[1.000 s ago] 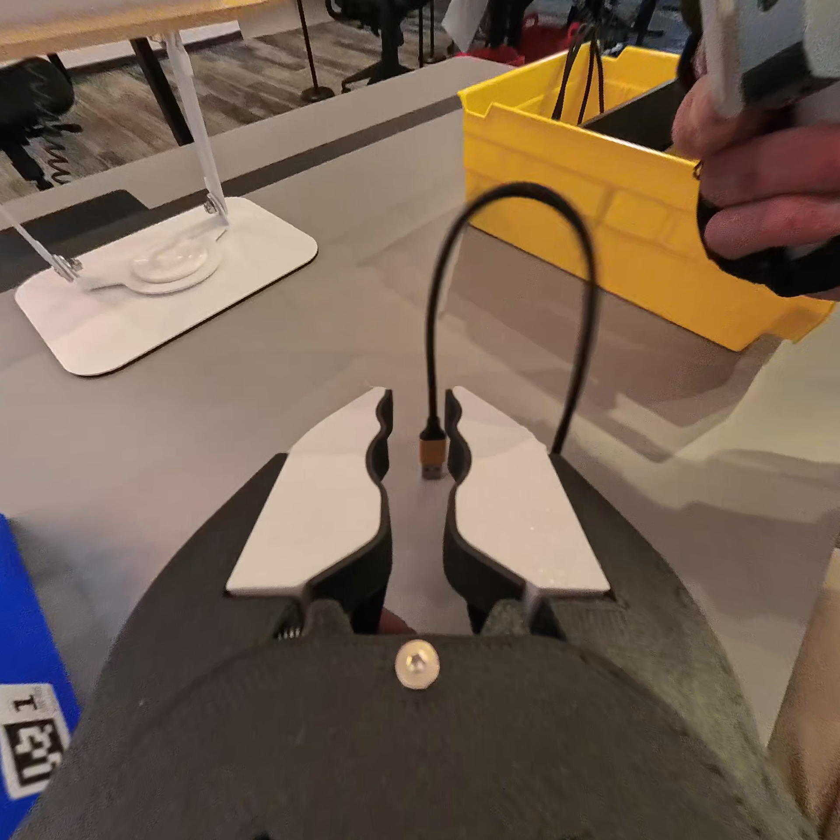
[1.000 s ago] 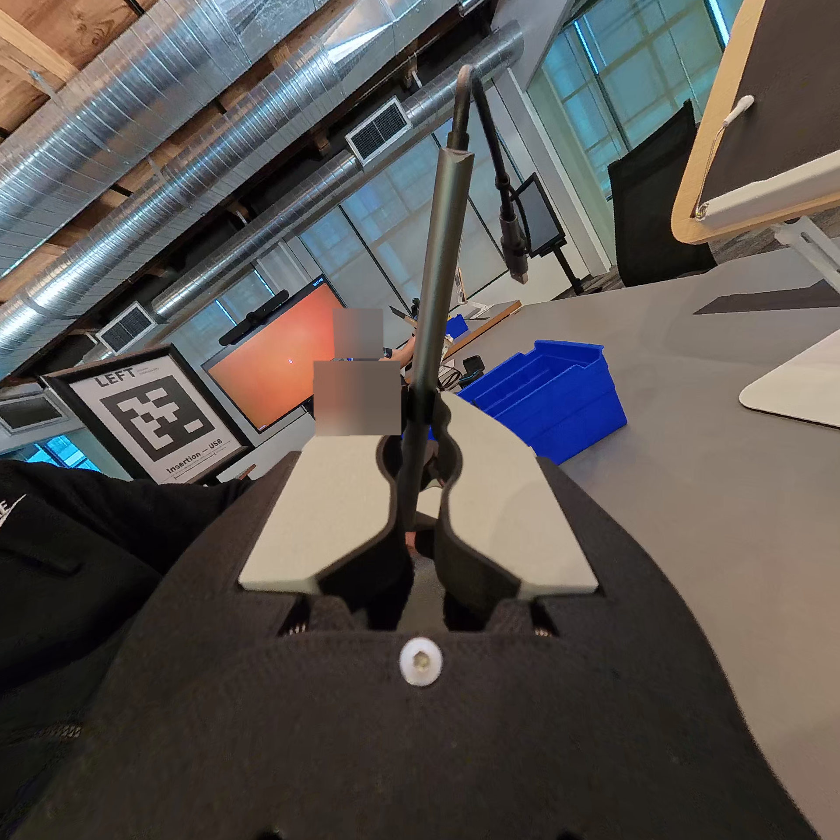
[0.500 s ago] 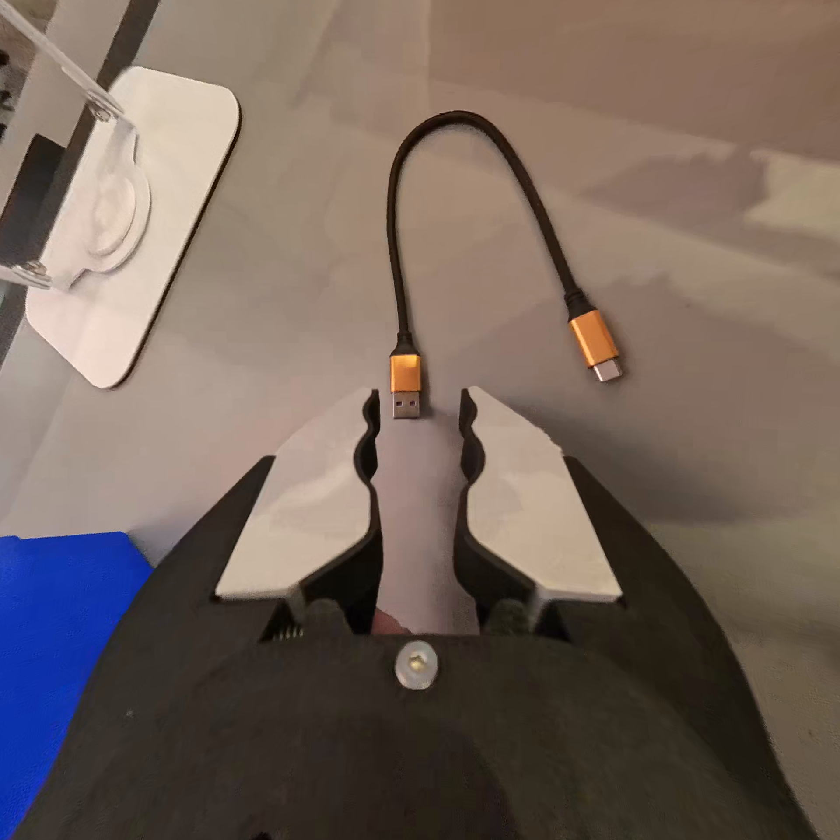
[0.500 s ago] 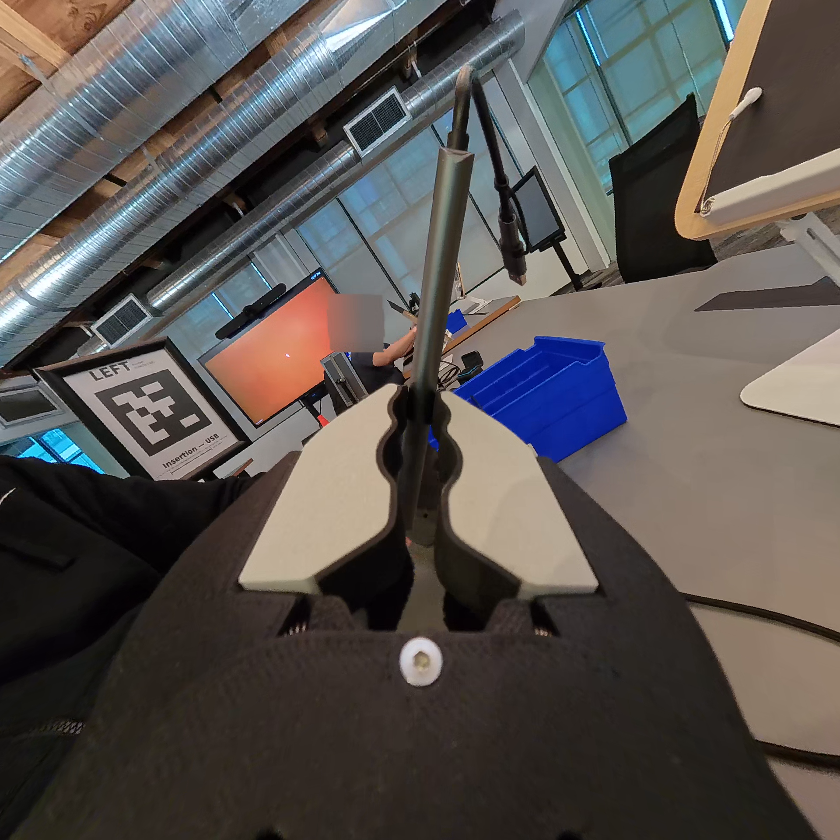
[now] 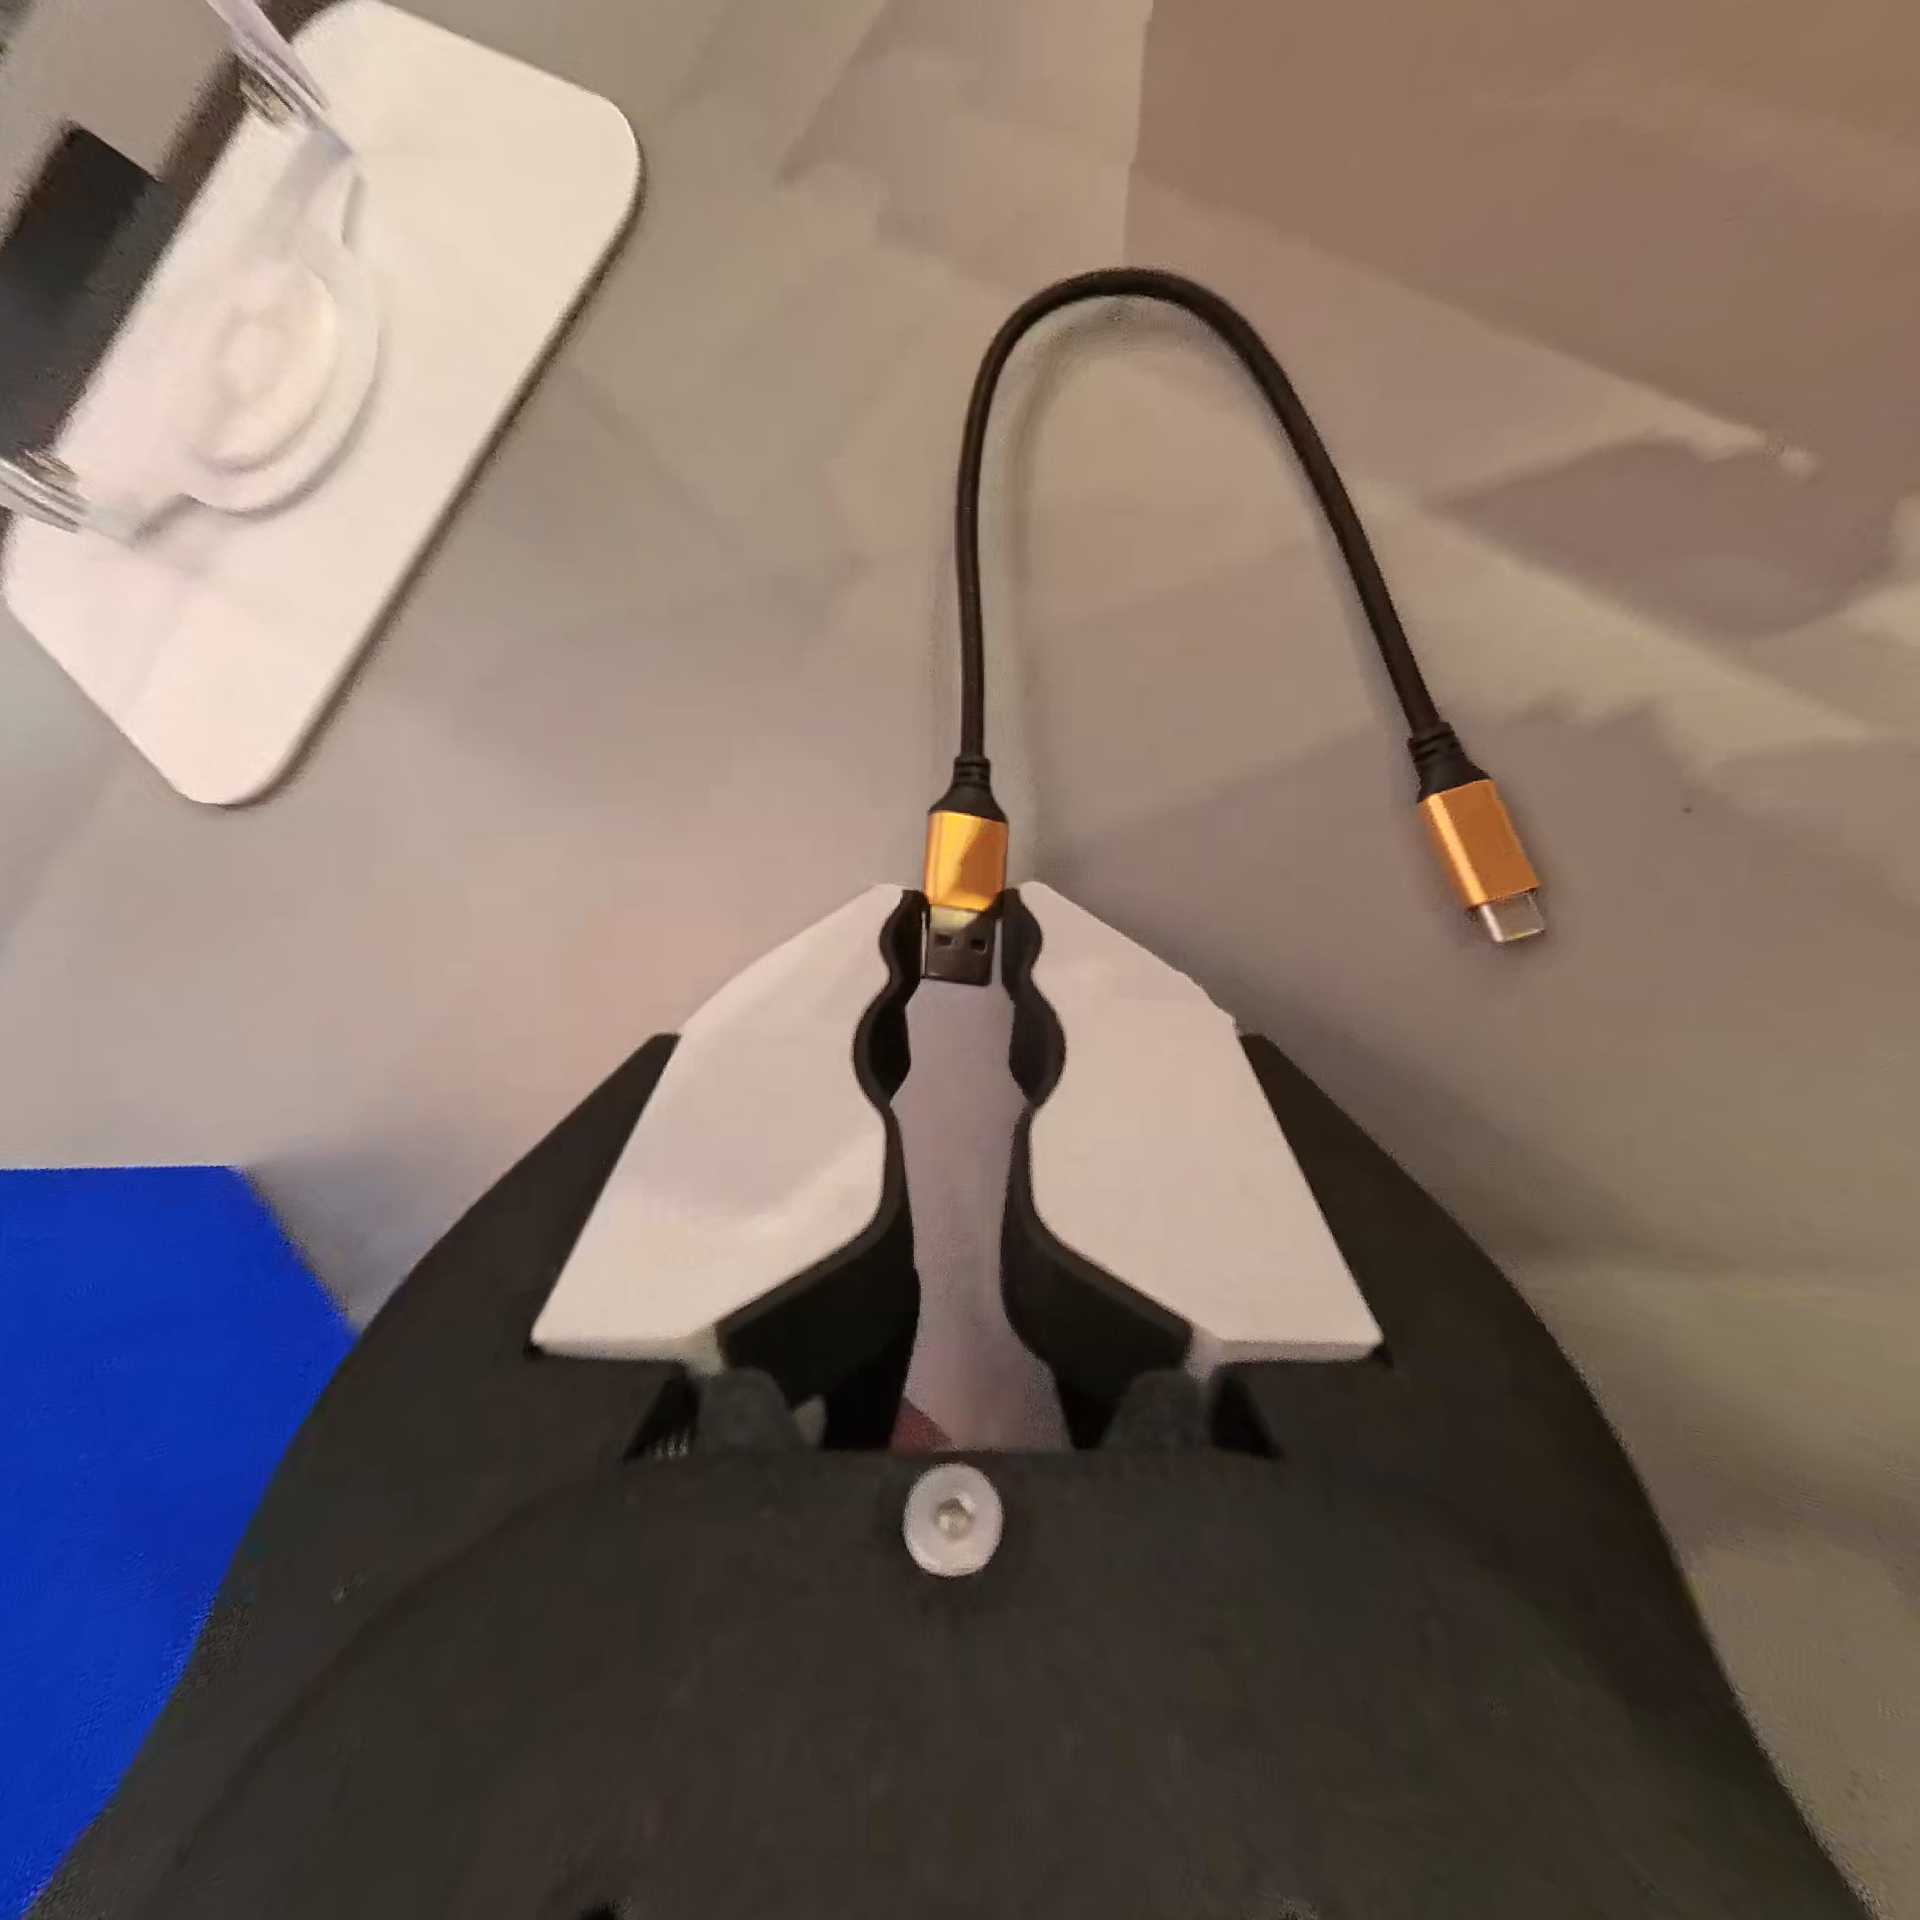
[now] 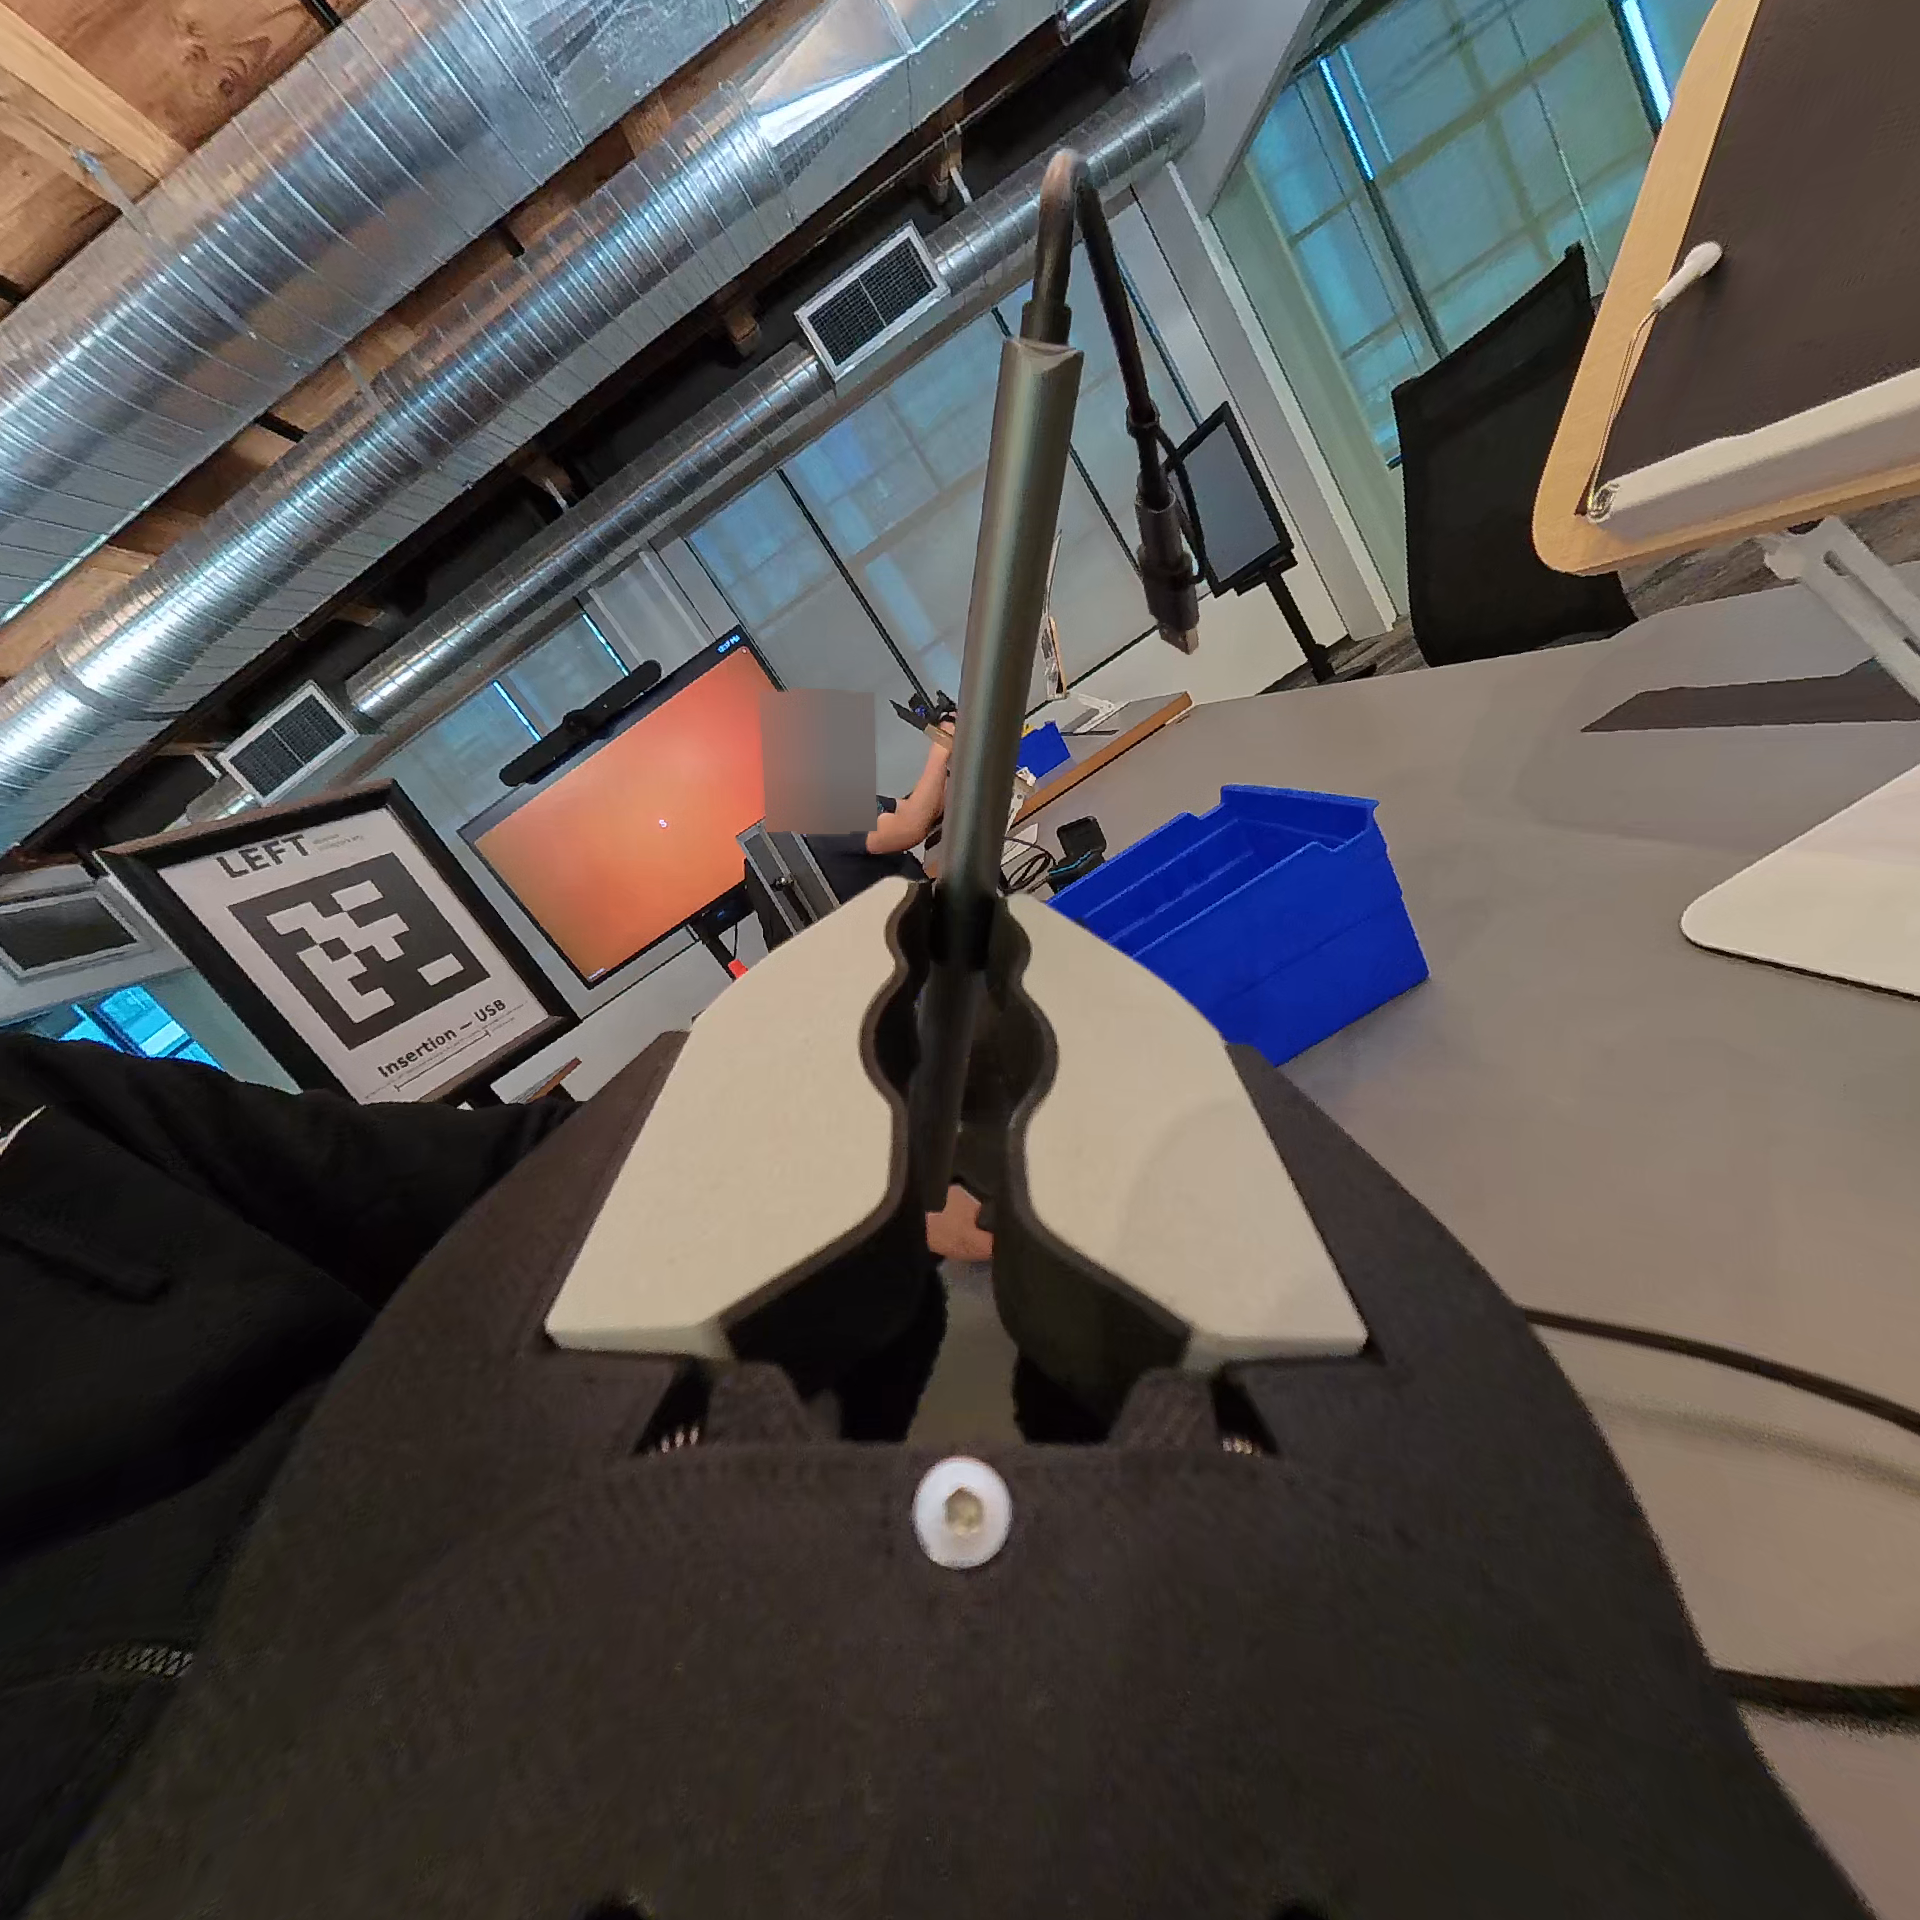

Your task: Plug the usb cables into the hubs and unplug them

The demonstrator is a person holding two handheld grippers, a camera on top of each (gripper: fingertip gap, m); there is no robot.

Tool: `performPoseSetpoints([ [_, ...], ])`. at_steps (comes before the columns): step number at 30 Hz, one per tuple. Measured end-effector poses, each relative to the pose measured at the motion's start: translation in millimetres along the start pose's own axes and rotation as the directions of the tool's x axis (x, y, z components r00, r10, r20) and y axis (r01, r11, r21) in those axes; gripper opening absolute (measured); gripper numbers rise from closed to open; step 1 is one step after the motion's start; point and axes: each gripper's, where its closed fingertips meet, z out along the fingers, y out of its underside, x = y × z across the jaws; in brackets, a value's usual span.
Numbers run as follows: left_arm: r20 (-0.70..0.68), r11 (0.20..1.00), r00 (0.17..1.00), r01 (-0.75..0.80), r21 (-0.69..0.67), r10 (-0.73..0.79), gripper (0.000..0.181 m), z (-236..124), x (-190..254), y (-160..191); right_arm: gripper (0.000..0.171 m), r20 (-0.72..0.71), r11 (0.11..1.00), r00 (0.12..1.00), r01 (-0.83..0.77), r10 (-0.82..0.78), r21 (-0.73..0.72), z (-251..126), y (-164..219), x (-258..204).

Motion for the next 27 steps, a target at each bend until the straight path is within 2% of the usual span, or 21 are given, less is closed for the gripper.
performPoseSetpoints([
  [1, 0.039, 1.000, 0.999, -0.029, 0.005, 0.029, 0.015, -7.4, -6.7, -4.3, 0.010, -0.001, 1.000, 1.000, 0.001, -0.001, 0.002, -0.7, -0.7, 0.2],
  [4, 0.150, 0.983, 0.972, -0.173, -0.063, 0.181, 0.015, -38.7, -28.1, -11.6, 0.010, -0.003, 1.000, 1.000, 0.003, -0.003, 0.009, -2.6, -2.5, 0.7],
  [6, 0.241, 0.942, 0.913, -0.299, -0.154, 0.329, 0.015, -69.9, -50.0, -14.7, 0.010, -0.004, 1.000, 1.000, 0.005, -0.005, 0.016, -3.9, -4.3, 0.3],
  [10, 0.269, 0.837, 0.813, -0.412, -0.359, 0.516, 0.015, -127.4, -82.3, -4.2, 0.010, -0.004, 1.000, 1.000, 0.010, -0.010, 0.028, -5.4, -7.5, -0.5],
  [14, 0.261, 0.698, 0.690, -0.482, -0.529, 0.675, 0.014, -158.2, -93.6, -0.2, 0.010, -0.004, 1.000, 1.000, 0.013, -0.013, 0.027, -4.9, -7.5, -1.8],
  [17, 0.207, 0.604, 0.616, -0.553, -0.574, 0.760, 0.015, -151.8, -72.7, -7.1, 0.010, -0.004, 0.999, 1.000, 0.018, -0.018, 0.029, -4.6, -8.6, -3.6],
  [20, 0.104, 0.503, 0.549, -0.652, -0.567, 0.829, 0.015, -118.4, -30.0, -4.4, 0.010, -0.004, 0.999, 1.000, 0.022, -0.022, 0.039, -5.8, -11.5, -4.9],
  [27, 0.103, 0.423, 0.429, -0.775, -0.470, 0.898, 0.015, -61.3, 56.4, -9.3, 0.010, -0.019, 0.998, 1.000, 0.026, -0.025, 0.060, -16.5, -17.7, -2.0],
])
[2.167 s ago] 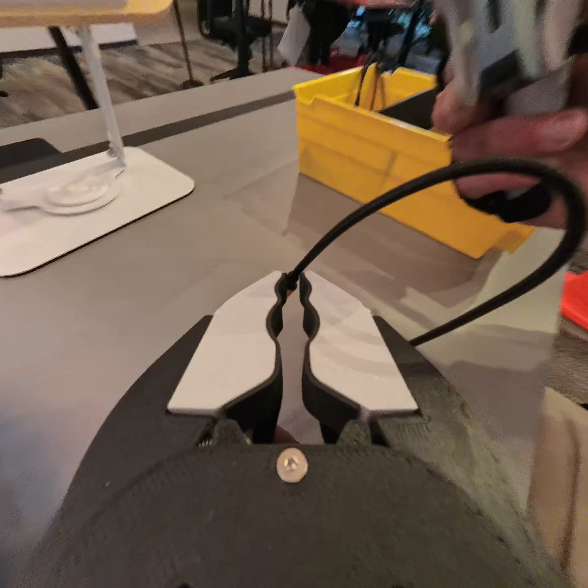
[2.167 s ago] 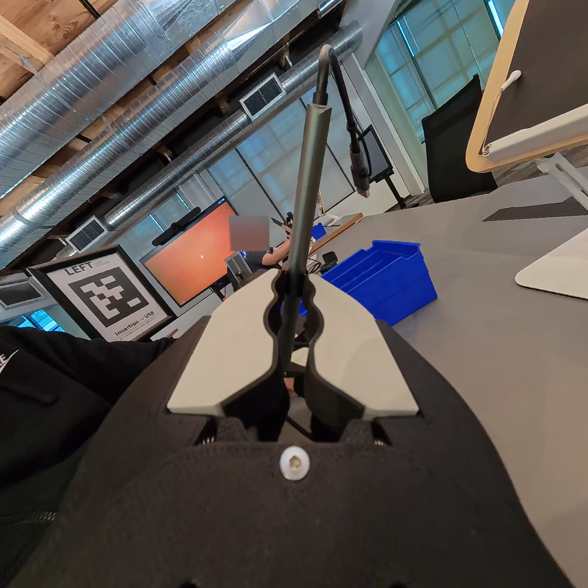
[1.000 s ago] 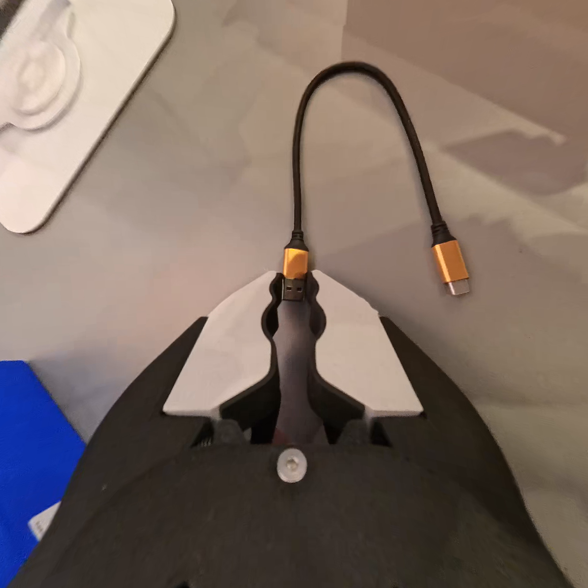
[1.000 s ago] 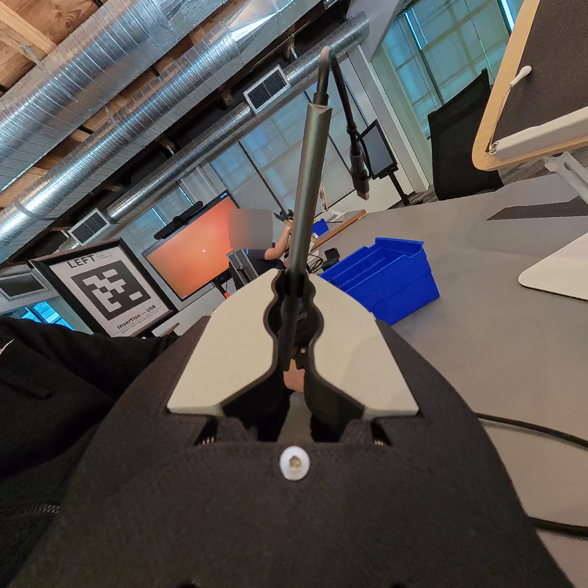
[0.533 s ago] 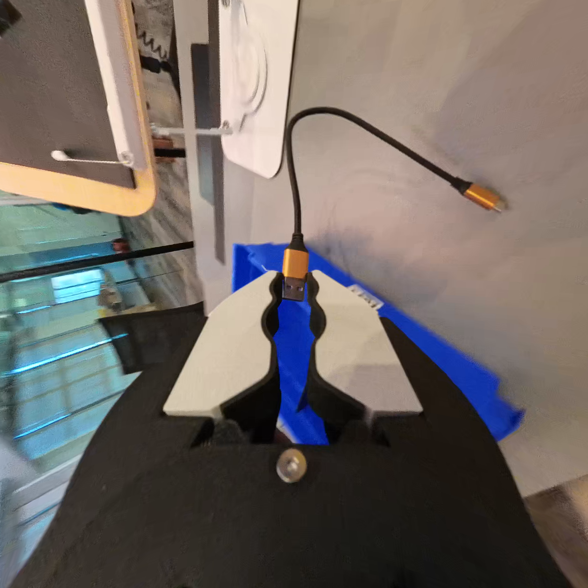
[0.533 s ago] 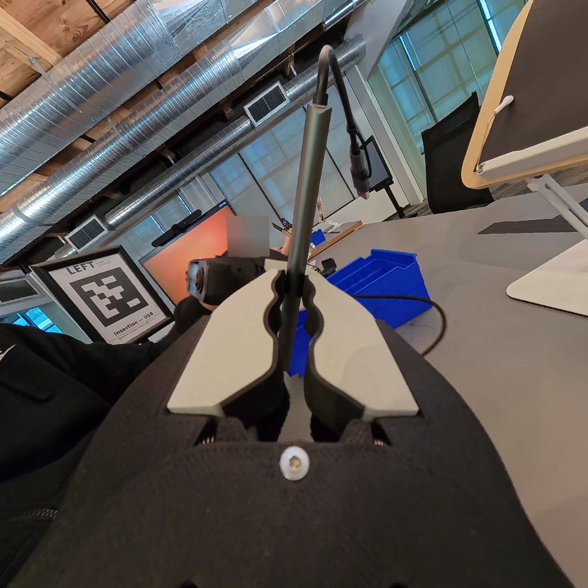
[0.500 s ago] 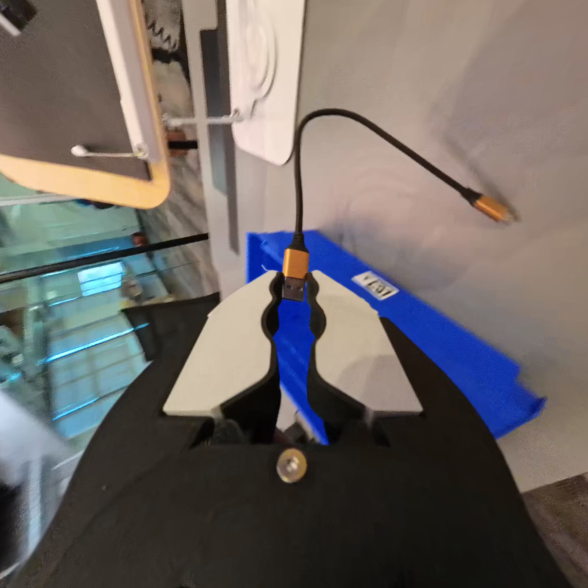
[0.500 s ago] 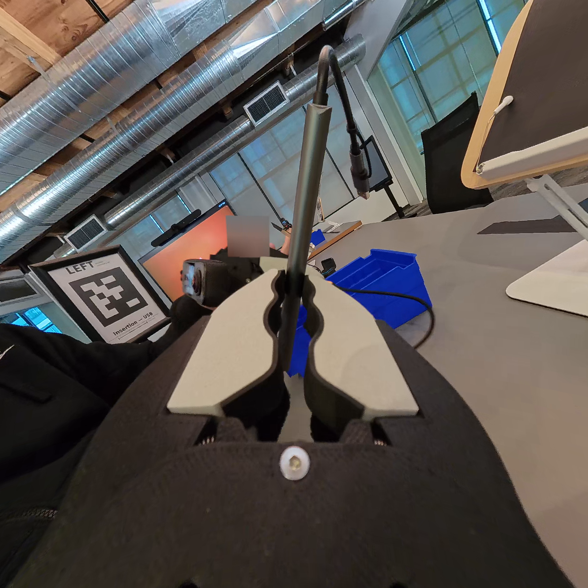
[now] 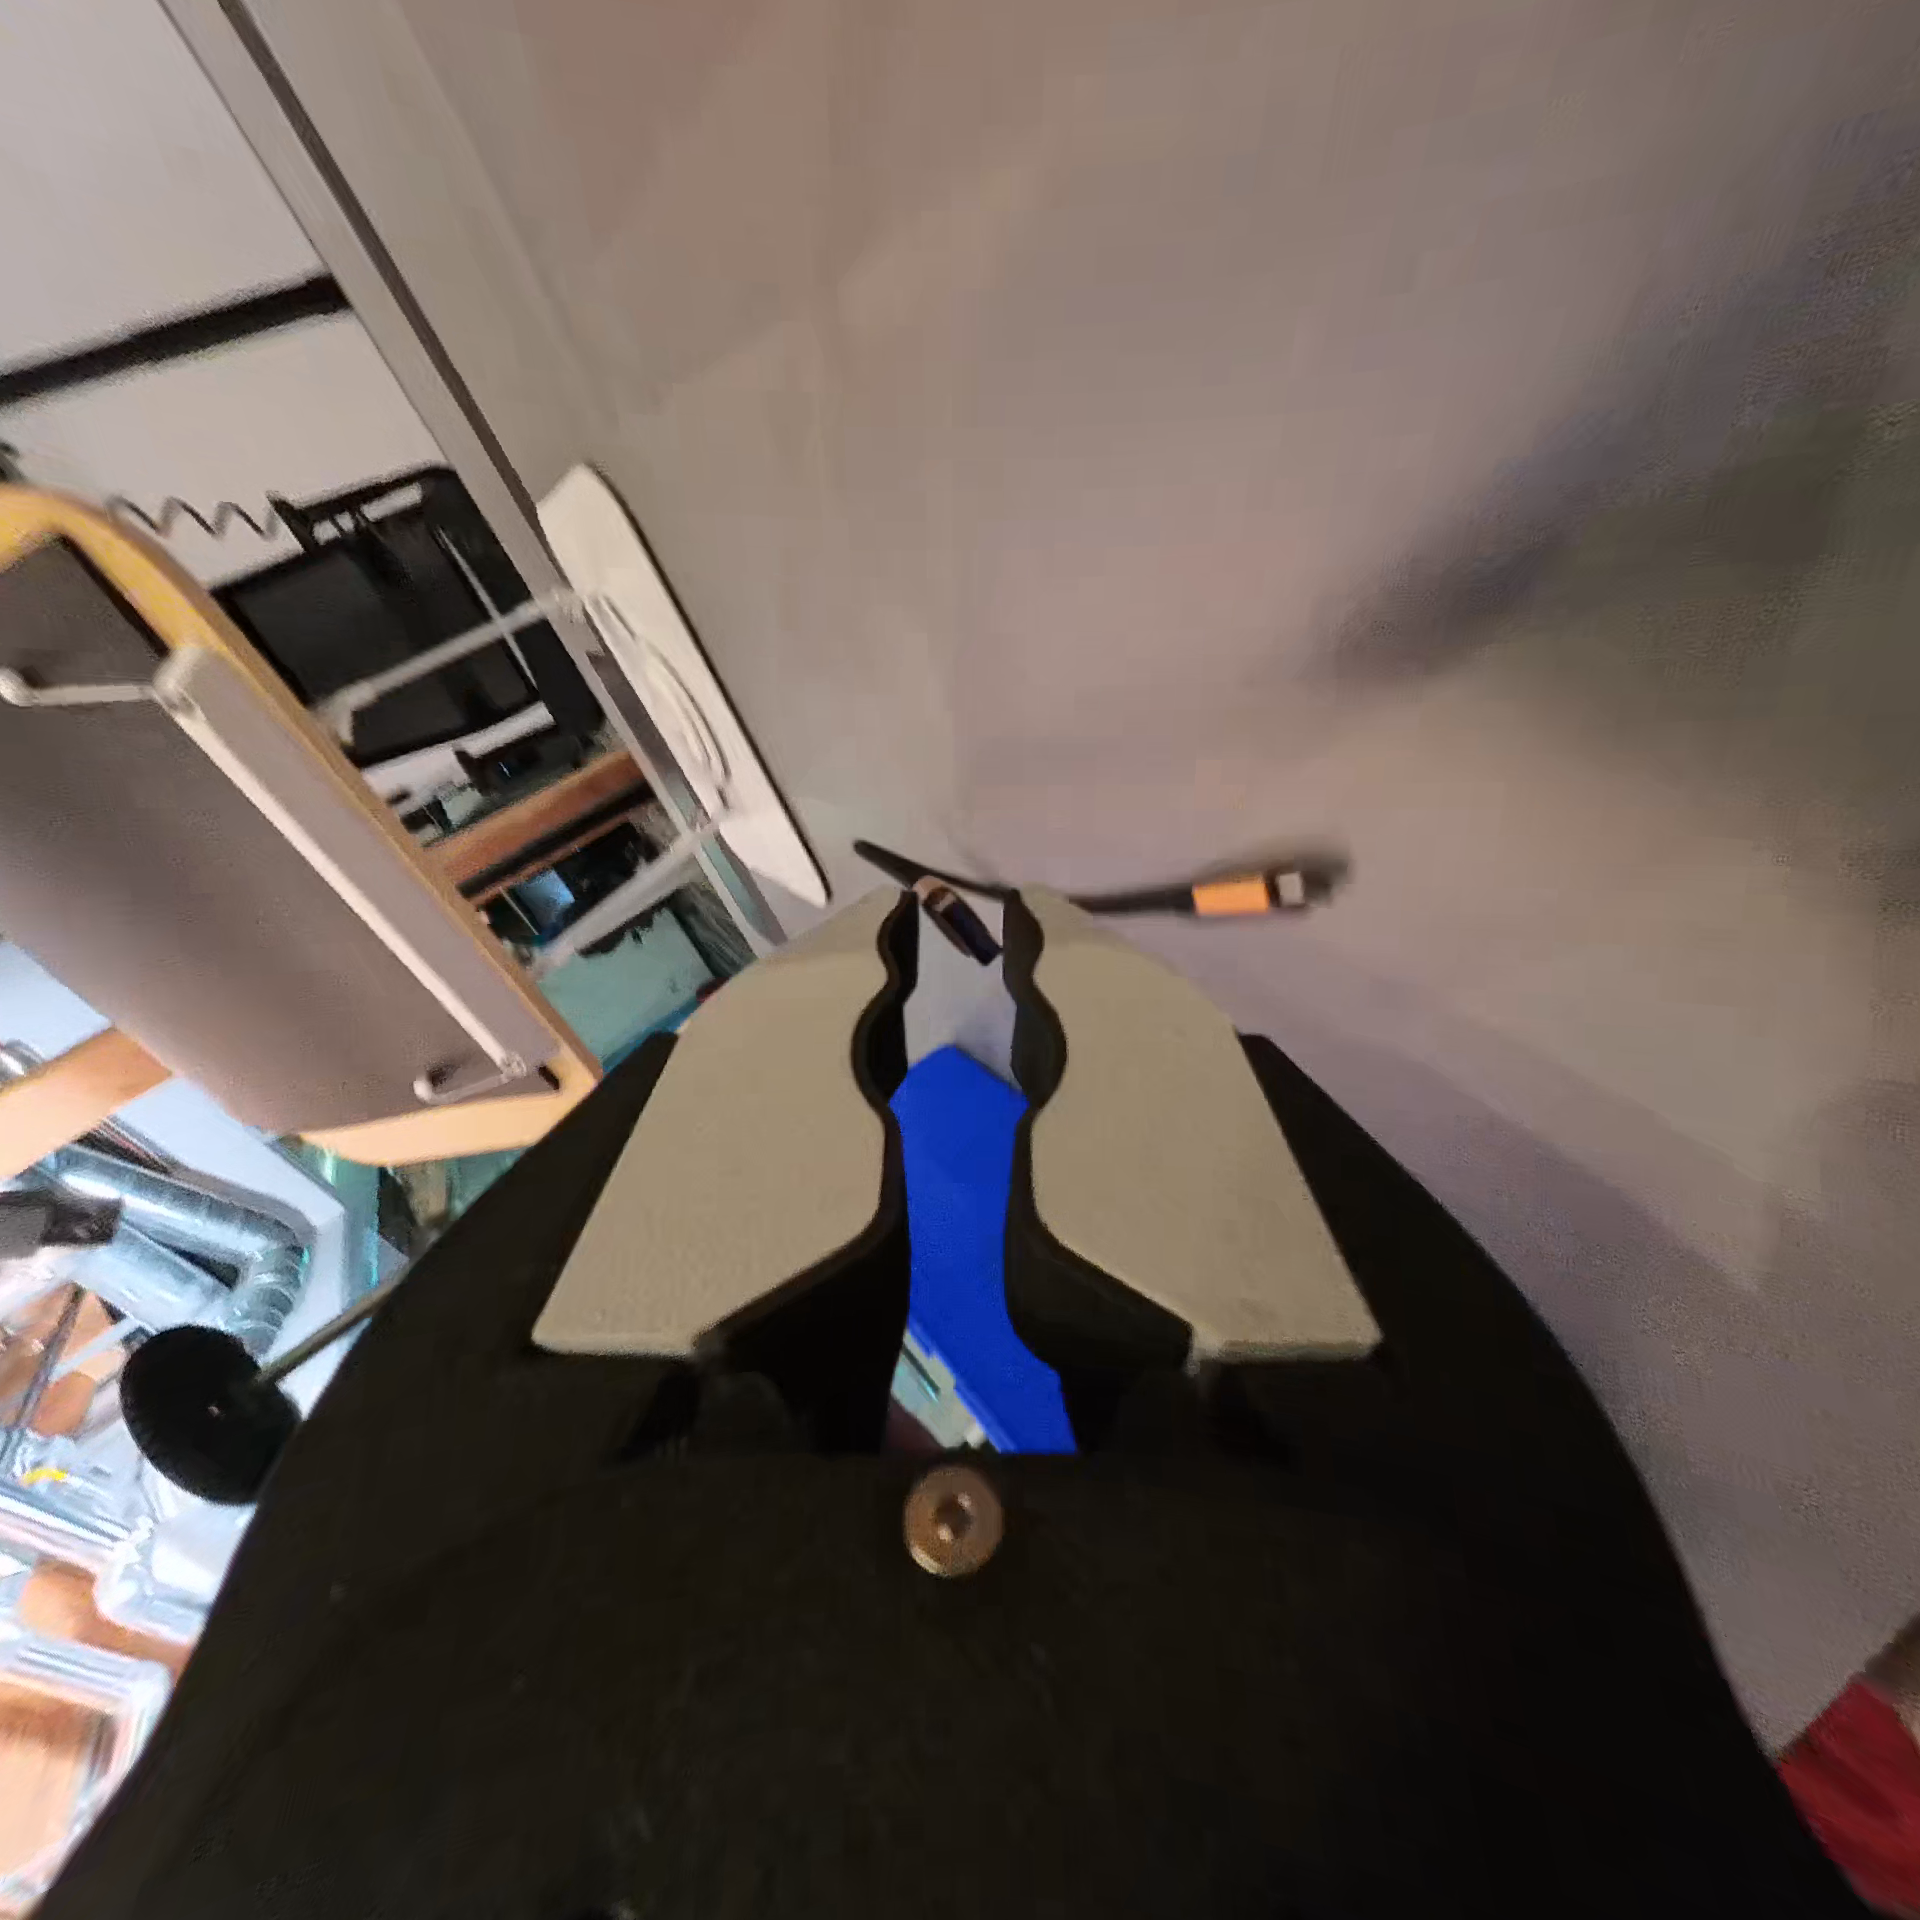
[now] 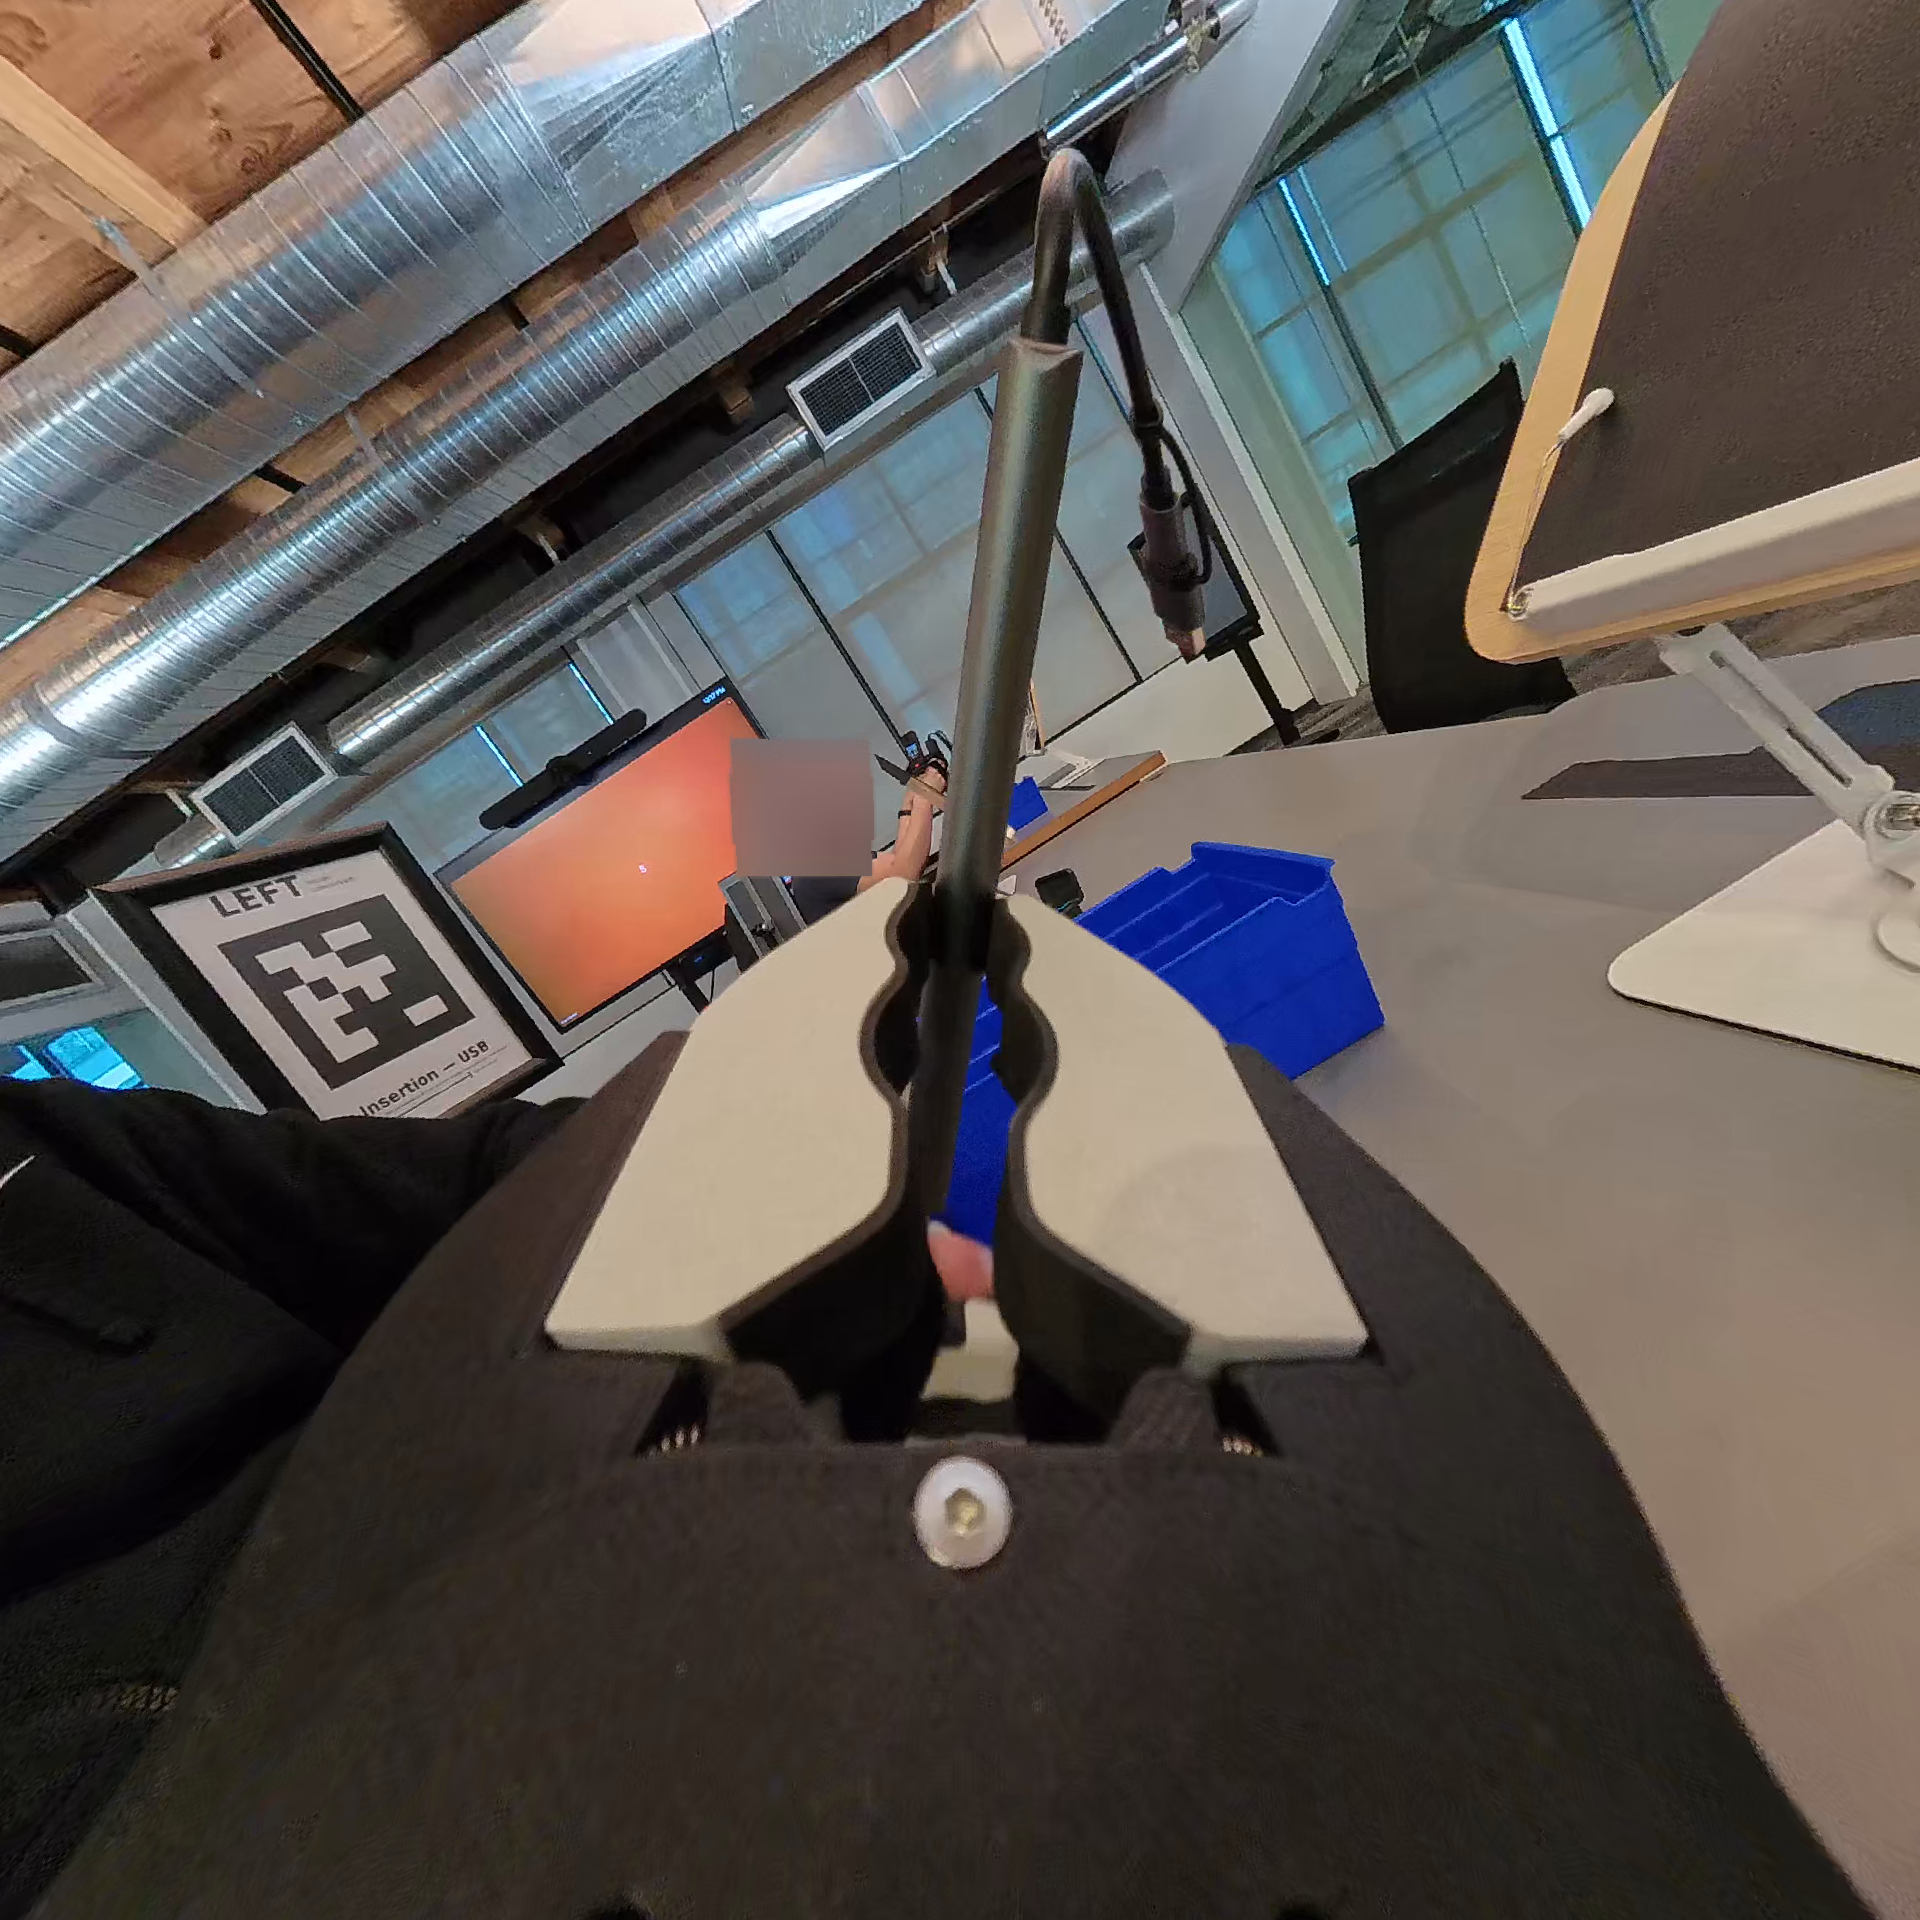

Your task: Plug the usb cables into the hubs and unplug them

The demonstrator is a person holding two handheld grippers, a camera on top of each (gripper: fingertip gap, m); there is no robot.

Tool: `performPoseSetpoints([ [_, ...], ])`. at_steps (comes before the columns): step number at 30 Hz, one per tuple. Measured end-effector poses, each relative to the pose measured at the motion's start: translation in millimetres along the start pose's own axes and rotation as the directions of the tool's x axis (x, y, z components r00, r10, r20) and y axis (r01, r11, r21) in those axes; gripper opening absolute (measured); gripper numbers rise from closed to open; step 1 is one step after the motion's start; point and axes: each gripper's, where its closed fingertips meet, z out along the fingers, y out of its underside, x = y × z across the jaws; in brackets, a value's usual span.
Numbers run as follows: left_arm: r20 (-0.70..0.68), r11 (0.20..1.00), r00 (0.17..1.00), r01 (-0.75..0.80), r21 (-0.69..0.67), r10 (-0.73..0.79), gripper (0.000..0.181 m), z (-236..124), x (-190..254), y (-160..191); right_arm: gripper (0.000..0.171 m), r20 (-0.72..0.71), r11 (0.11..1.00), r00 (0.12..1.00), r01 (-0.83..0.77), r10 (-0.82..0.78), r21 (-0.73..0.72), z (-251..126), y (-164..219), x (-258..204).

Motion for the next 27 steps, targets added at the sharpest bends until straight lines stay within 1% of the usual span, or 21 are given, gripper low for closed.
performPoseSetpoints([
  [4, 0.074, 0.990, 0.997, -0.018, 0.138, 0.007, 0.022, -1.1, 2.6, -36.5, 0.010, 0.003, 1.000, 1.000, -0.007, 0.007, 0.005, -1.7, -1.2, 2.6],
  [5, 0.063, 0.982, 0.998, -0.015, 0.190, 0.003, 0.023, -2.2, 3.8, -42.2, 0.010, 0.004, 1.000, 1.000, -0.007, 0.007, 0.005, -1.7, -1.2, 2.4],
  [7, 0.016, 0.961, 0.999, 0.040, 0.274, -0.046, 0.026, -5.1, 1.5, -41.5, 0.010, 0.005, 1.000, 1.000, -0.004, 0.004, 0.005, -2.4, -1.6, 1.8],
  [8, -0.034, 0.949, 0.997, 0.082, 0.304, -0.075, 0.027, -5.6, 0.9, -37.0, 0.010, 0.005, 1.000, 1.000, -0.003, 0.003, 0.006, -3.1, -2.2, 1.6],
  [9, -0.096, 0.934, 0.992, 0.109, 0.342, -0.081, 0.026, -6.0, 3.1, -33.4, 0.010, 0.005, 1.000, 1.000, -0.002, 0.002, 0.008, -3.9, -3.0, 1.7],
  [11, -0.172, 0.906, 0.981, 0.155, 0.393, -0.093, 0.027, -0.3, 2.1, -25.0, 0.010, 0.008, 1.000, 1.000, -0.007, 0.007, 0.012, -5.0, -3.8, 2.8],
  [13, -0.264, 0.859, 0.963, 0.183, 0.478, -0.058, 0.027, 4.8, 9.4, -27.5, 0.010, 0.014, 1.000, 1.000, -0.019, 0.018, 0.016, -4.3, -3.5, 4.2],
  [15, -0.312, 0.861, 0.949, 0.194, 0.471, -0.043, 0.029, 14.9, 11.8, -27.0, 0.010, 0.015, 1.000, 1.000, -0.021, 0.021, 0.009, -2.5, -1.4, 3.9],
  [17, -0.316, 0.858, 0.949, 0.155, 0.489, 0.009, 0.028, 19.6, 15.3, -33.3, 0.010, 0.018, 1.000, 1.000, -0.017, 0.017, 0.003, -1.0, -0.3, 1.8],
  [19, -0.301, 0.894, 0.952, 0.080, 0.442, 0.063, 0.026, 34.2, 21.7, -31.7, 0.010, 0.023, 1.000, 1.000, -0.014, 0.014, 0.004, -0.5, -1.1, -0.4],
  [20, -0.287, 0.897, 0.954, 0.052, 0.439, 0.085, 0.022, 39.0, 24.3, -32.7, 0.010, 0.026, 1.000, 1.000, -0.015, 0.015, 0.006, -0.5, -1.8, -1.3],
  [22, -0.269, 0.885, 0.961, 0.063, 0.462, 0.072, 0.008, 42.7, 24.2, -38.5, 0.010, 0.031, 1.000, 0.999, -0.015, 0.015, 0.007, -0.3, -2.2, -2.8],
  [25, -0.223, 0.877, 0.973, 0.052, 0.478, 0.064, 0.006, 45.2, 21.0, -41.5, 0.010, 0.037, 1.000, 0.999, -0.017, 0.017, 0.009, 0.2, -2.6, -3.1],
  [27, -0.159, 0.884, 0.986, 0.025, 0.466, 0.056, 0.005, 48.1, 17.8, -41.1, 0.010, 0.035, 1.000, 0.999, -0.016, 0.016, 0.007, 0.0, -2.0, -2.1],
])
